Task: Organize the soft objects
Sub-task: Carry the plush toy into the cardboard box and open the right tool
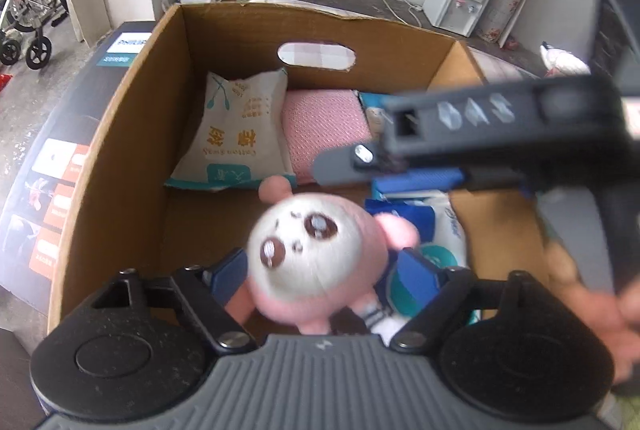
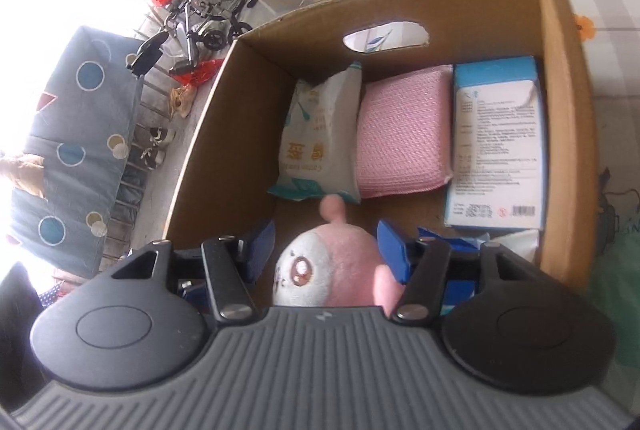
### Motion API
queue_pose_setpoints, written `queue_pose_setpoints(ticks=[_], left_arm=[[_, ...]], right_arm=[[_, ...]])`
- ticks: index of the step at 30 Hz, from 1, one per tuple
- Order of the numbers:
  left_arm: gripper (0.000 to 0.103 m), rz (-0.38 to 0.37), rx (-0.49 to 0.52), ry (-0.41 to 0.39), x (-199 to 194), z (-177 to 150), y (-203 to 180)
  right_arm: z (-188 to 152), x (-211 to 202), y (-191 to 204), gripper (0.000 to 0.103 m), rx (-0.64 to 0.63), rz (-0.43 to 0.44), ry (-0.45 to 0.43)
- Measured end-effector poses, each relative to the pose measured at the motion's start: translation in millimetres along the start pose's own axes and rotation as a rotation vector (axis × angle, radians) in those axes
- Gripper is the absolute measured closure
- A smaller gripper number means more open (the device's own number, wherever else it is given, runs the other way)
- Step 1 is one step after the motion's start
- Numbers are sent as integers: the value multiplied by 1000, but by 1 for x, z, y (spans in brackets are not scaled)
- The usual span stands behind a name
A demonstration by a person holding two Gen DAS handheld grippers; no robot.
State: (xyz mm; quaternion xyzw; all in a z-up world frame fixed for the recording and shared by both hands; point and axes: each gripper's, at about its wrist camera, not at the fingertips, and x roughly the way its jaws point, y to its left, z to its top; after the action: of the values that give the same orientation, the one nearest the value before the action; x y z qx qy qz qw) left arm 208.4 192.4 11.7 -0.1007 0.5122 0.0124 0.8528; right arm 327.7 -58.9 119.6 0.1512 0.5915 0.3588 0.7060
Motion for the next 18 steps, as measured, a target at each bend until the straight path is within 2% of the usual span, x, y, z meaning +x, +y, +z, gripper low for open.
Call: queue_pose_setpoints(ticks=[5,10,12,14,18], left_arm=[[23,25,33,86,22,-8,-5],[26,42,20,101,28,-11,4],[26,29,18,111,27,-13,7],[26,31,34,115,25,-16,7],[26,45,51,109,21,-20,7]], right_arm=[[15,31,23,44,-97,-37,56],[12,61,34,44,-220,-131,149],[12,58,34,46,-232,-122,149],[13,52,36,52,-268,-160,121],[13,35,38,55,-316,-216,88]])
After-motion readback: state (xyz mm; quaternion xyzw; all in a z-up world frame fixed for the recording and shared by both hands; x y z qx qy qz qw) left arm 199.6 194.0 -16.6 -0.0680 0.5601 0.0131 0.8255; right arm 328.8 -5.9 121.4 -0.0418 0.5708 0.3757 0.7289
